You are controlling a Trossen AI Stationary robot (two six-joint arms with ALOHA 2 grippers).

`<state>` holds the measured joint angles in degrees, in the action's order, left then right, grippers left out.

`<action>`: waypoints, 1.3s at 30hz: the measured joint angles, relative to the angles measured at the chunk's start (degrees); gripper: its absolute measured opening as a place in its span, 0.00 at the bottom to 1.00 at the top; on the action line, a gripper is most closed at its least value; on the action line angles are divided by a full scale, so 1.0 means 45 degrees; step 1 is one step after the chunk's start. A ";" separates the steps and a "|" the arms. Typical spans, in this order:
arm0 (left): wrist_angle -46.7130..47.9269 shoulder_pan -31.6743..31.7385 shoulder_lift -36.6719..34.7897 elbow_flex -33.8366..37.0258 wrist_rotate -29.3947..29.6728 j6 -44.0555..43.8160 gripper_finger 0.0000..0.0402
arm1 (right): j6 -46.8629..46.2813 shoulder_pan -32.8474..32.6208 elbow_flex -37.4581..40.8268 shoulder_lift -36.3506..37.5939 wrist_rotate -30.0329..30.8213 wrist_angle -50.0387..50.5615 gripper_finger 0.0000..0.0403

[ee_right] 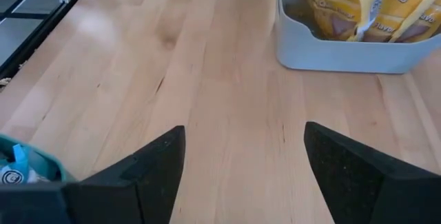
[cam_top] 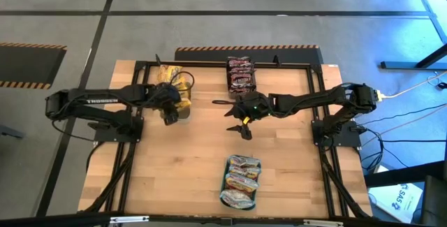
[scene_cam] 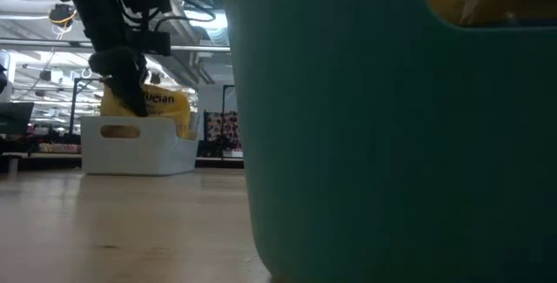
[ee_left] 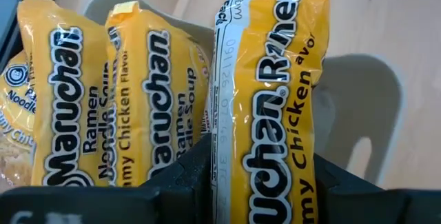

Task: Sort Maruchan noodles
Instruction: Put the yellow noodle pack into the white bin

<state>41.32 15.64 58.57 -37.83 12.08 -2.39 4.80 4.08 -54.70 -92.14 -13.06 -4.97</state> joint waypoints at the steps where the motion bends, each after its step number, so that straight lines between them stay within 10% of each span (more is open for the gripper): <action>1: -0.0113 0.0121 -0.0001 0.0087 -0.0033 0.0018 0.31 | 0.0000 -0.0001 0.0000 0.0000 0.0000 0.0004 0.69; 25: -0.1838 0.1240 0.0727 0.0688 -0.0930 -0.0232 0.55 | 0.0561 0.0003 0.0010 0.0000 -0.0012 0.0103 0.69; 39: 0.4092 0.2175 0.0620 -0.3806 0.2435 -0.5269 0.54 | 0.2234 0.1421 0.0010 0.0014 -0.0046 0.0111 0.69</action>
<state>59.74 25.43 61.36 -54.96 23.04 -26.10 14.85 10.48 -54.65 -92.08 -13.27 -4.47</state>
